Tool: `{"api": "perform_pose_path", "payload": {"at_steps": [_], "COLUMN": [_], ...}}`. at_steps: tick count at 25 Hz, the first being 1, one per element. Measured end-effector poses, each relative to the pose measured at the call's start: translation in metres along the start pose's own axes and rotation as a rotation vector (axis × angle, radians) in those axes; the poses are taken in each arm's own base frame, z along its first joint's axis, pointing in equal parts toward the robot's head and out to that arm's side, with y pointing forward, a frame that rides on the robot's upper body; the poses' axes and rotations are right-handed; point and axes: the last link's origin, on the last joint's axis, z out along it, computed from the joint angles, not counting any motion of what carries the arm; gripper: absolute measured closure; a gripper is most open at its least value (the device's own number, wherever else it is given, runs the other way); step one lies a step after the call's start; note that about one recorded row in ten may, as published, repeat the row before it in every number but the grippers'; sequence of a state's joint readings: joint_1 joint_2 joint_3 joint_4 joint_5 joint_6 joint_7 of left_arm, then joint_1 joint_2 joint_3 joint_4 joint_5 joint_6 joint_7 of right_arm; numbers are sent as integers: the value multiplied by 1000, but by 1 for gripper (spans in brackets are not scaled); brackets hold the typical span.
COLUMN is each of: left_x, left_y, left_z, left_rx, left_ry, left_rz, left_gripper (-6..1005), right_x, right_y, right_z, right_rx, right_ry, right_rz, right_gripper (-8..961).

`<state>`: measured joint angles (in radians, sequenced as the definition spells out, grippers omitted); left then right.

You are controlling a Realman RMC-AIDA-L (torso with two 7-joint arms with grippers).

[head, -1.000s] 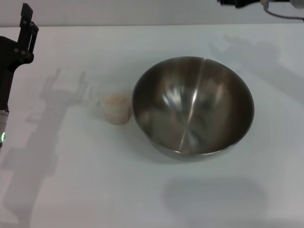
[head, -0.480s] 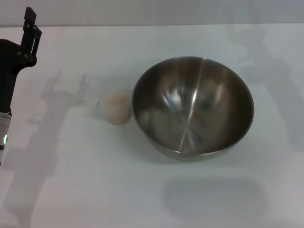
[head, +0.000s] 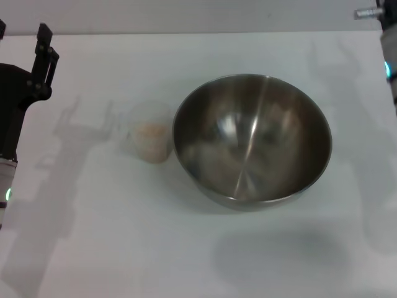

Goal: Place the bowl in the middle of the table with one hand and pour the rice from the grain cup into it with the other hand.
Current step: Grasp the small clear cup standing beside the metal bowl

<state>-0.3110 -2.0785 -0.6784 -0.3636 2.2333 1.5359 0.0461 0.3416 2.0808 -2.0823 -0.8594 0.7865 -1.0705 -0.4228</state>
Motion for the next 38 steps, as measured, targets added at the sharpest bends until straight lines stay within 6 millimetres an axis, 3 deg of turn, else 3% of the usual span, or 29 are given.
{"api": "perform_pose_path", "payload": {"at_steps": [4,8,16,25,33,38], "left_x": [-3,-10,-21,-43,-55,-63], "left_y": [4,12,19,32,36,38], "left_z": [-7,-13,-33,-53,-48,-35], "left_rx": [-18,-55,-87,-183,-214,-238], "left_ry": [-23,-77,-172,-342,-420,-456], "left_rz": [-11,-22,-28,-8,4,18], "left_gripper": [333,333,333,332,334,337], "right_x": [21,38,56,58,58,58], "right_y": [-24,-45,-65,-82,-84,-86], "right_z": [-26,-38,-55,-55,-53,-55], "right_rx": [-68,-102,-82,-50,-53,-51], "right_ry": [-30,17,108,118,119,115], "right_rz": [232,366,315,268,259,257], "right_gripper": [405,406,407,407,407,407]}}
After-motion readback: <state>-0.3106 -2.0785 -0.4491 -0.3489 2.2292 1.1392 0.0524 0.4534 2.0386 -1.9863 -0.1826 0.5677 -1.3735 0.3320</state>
